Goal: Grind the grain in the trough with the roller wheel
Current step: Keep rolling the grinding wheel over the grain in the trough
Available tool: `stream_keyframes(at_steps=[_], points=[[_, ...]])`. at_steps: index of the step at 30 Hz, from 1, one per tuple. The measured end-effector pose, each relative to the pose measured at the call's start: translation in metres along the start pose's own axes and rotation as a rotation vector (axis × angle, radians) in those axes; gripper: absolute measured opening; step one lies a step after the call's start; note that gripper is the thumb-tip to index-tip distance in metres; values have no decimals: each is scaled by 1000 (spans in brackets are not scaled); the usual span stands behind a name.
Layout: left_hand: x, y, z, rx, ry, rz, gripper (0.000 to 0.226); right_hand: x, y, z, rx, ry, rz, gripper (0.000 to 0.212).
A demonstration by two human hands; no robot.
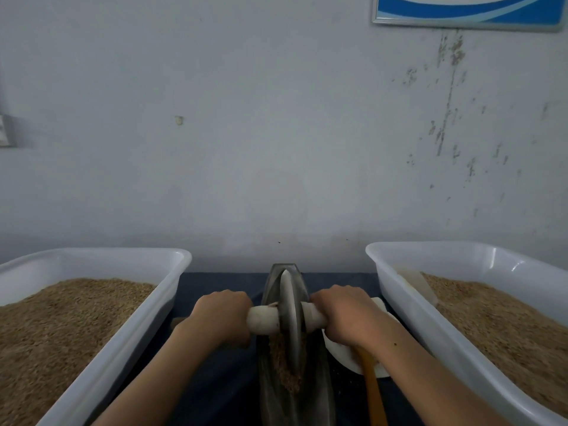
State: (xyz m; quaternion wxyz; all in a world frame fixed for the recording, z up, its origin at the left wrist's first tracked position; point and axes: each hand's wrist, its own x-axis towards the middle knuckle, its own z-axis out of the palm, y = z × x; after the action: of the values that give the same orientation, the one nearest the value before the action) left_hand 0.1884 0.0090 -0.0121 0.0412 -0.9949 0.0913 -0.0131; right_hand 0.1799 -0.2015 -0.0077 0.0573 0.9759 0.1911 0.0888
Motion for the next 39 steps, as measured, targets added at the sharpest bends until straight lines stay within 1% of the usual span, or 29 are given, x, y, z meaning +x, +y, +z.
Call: stream_keyframes(at_steps=[2,7,10,13,16,18,19,21,23,27,29,30,33,36,39], points=[[1,3,1,25,66,-20,36,2,-1,3,-2,68,17,26],[1,9,10,28,384,-22,20,2,-2,12,11,227,68,21],[0,9,13,28,447,-9,20,3,-2,13,11,228,76,22],[0,6,11,33,386,10,22,1,-2,8,-7,172,71,27],[1,3,3,26,189,35,30,-1,0,0,-23,41,47,32],[1,0,-1,-5,57,46,37,-1,1,-5,-25,-60,15,31],[1,-1,-1,-17,17,47,39,-1,2,-6,-22,-88,5,29],[0,-1,0,-18,17,46,37,0,2,-6,-10,-92,8,26],[0,0,3,9,124,42,30,1,0,-3,-12,-34,33,26],[2,3,13,30,387,9,21,3,-3,7,-4,169,81,25],[2,5,17,39,469,6,20,3,-4,11,-13,225,99,23],[2,5,18,38,480,4,20,3,-5,11,-16,232,106,22],[2,3,14,26,411,25,21,3,-3,7,-13,162,103,26],[2,-1,5,40,234,65,27,1,0,0,-1,26,68,31],[1,-2,-2,14,62,85,34,0,2,-5,1,-91,44,30]])
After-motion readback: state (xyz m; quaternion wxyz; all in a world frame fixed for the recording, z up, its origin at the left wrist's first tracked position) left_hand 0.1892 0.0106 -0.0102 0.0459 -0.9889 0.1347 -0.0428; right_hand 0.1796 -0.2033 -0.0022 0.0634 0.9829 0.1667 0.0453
